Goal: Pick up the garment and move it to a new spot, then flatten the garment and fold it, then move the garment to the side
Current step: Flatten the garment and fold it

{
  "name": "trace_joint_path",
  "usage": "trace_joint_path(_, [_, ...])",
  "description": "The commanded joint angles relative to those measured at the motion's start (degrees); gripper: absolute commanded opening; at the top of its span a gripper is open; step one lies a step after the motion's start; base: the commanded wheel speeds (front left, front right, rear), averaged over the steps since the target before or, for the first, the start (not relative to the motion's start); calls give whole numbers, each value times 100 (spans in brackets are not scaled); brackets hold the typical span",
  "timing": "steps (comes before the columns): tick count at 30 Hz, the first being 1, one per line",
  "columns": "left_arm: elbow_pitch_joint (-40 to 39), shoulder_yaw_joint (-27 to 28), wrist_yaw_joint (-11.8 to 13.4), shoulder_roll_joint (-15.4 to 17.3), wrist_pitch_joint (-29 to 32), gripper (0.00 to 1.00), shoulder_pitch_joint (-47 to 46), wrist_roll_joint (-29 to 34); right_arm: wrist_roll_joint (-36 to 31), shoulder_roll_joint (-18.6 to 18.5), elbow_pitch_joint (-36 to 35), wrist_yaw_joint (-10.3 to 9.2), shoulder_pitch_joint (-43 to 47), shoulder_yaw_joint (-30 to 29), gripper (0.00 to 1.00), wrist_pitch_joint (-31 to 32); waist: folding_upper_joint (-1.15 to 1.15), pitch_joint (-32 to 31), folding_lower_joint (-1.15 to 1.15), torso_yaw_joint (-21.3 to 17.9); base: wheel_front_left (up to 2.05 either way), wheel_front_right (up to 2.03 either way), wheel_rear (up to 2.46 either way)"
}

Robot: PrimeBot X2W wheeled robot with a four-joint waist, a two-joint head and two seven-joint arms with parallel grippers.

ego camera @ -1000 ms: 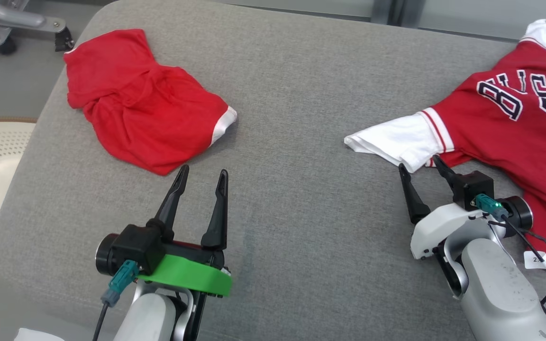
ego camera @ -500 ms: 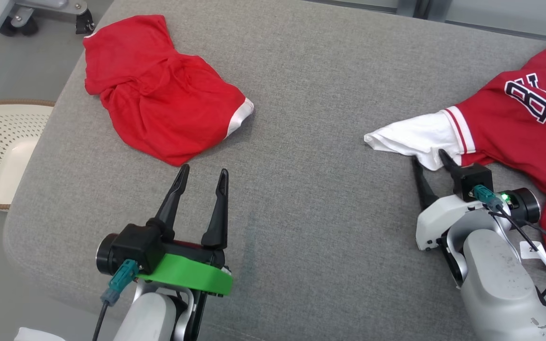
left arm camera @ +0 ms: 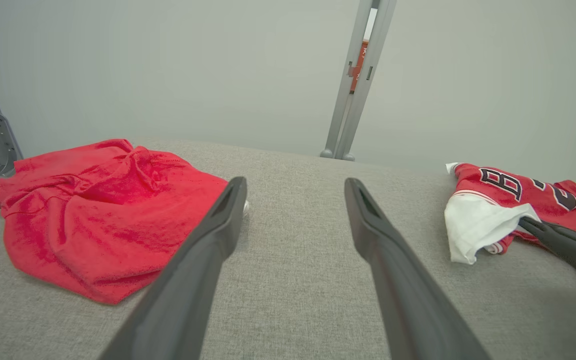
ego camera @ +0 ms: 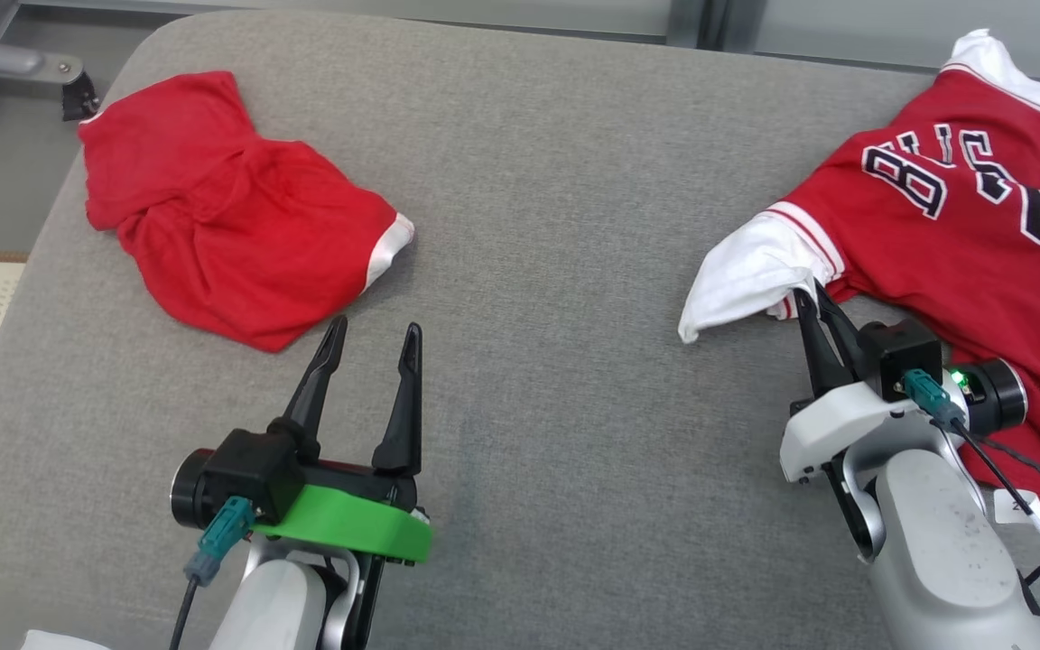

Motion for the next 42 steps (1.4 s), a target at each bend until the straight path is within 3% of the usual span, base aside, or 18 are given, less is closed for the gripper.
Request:
trace_joint_path(1, [-1, 22, 8, 12, -1, 100, 81, 32, 64, -7, -163, -10, 162, -18, 0, -17, 0, -178, 0, -307, 0, 0, 0])
trace_joint_path(8, [-18, 132, -14, 12, -1, 100, 183, 85, 99, 14, -873, -10, 997, -30, 0, 126, 0, -286, 0, -833, 0, 0, 0])
trace_joint_path(15, [-18, 139, -67, 13, -1, 100, 110, 153, 22, 7, -781, -10, 1495, 207, 0, 488, 0, -277, 0, -1231, 0, 0, 0])
trace_joint_path(16, [-10, 137, -77, 12, -1, 100, 74, 169, 1, 13, -765, -10, 1475, 225, 40, 469, 0, -273, 0, -1276, 0, 0, 0])
trace_joint_path(17, [-8, 134, -84, 12, -1, 100, 53, 180, 31, 13, -744, -10, 1450, 194, 100, 453, 0, -269, 0, -1308, 0, 0, 0])
trace_joint_path(23, [1, 153, -116, 13, 0, 100, 3, 260, 158, 21, -814, -10, 1306, 30, 100, 297, 0, -253, 0, -1516, 0, 0, 0])
trace_joint_path(29, [-37, 24, -135, 13, 0, 100, -43, 192, 543, 24, -1436, -10, 1296, -624, 100, 26, 0, -265, 0, -1591, 0, 0, 0])
trace_joint_path(34, [-71, -122, -130, 14, 0, 100, -69, 128, 625, 14, -1765, -10, 1461, -748, 100, -13, 0, -261, 0, -1618, 0, 0, 0])
trace_joint_path(38, [31, -422, -219, 13, 0, 100, -119, -58, 746, 28, -2075, -9, 1441, -920, 100, -16, 0, -195, 0, -1656, 0, 0, 0])
trace_joint_path(42, [405, -1071, -360, 12, 0, 100, -233, -550, 811, 27, -2228, -9, 1421, -912, 100, -16, 0, -114, 0, -1729, 0, 0, 0])
